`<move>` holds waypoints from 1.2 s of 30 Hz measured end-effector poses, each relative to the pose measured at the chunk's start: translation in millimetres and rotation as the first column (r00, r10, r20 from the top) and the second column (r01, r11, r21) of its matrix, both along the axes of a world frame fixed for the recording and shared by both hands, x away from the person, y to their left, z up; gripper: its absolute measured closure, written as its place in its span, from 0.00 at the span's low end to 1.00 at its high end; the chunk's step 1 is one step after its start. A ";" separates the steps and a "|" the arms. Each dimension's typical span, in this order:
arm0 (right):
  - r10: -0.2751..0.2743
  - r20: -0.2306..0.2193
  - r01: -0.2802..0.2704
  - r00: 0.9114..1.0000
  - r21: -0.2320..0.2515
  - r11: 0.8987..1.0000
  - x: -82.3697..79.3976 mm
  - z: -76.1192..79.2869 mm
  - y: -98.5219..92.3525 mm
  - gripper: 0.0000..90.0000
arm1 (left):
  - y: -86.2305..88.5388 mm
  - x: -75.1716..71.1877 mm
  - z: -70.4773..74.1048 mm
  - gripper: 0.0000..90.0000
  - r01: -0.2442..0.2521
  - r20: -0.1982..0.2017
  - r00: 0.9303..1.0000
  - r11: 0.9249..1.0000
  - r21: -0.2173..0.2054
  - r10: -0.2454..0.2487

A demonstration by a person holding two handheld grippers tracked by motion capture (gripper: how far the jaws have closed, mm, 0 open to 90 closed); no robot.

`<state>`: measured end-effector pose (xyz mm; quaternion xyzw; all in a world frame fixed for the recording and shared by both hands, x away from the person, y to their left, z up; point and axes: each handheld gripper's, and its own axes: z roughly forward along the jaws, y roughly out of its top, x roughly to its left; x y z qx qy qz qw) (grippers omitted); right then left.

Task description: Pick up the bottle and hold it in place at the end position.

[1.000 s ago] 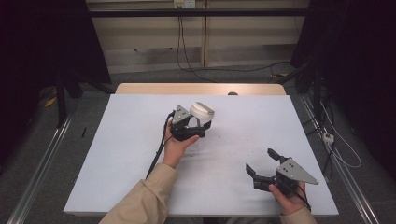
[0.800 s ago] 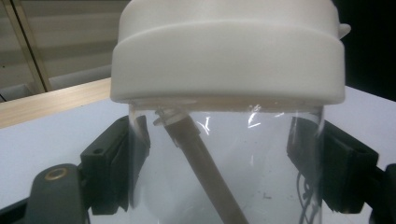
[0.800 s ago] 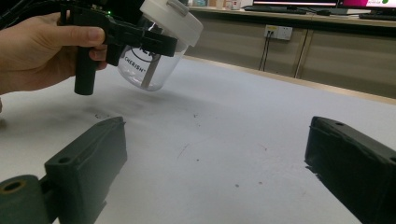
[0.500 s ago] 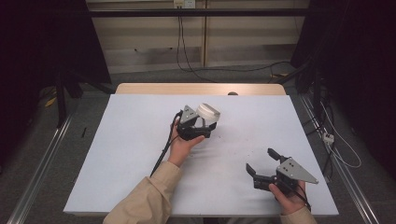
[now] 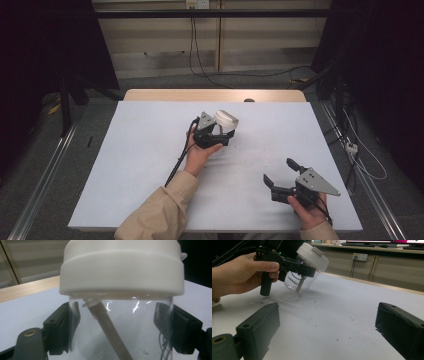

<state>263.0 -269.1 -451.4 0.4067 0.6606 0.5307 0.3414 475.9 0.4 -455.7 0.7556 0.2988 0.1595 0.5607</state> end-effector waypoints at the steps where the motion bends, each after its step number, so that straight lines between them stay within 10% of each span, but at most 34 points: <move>1: -0.002 0.000 0.002 1.000 0.000 1.000 -0.1 0.0 -0.1 0.05 | -1.2 0.0 -0.8 0.21 -0.004 -0.005 1.000 1.000 0.001 0.004; 36: 0.002 -0.006 -0.002 1.000 -0.009 1.000 -1.0 -0.7 1.8 0.05 | 11.0 -9.9 -1.7 0.21 0.058 0.032 0.998 0.998 0.038 -0.059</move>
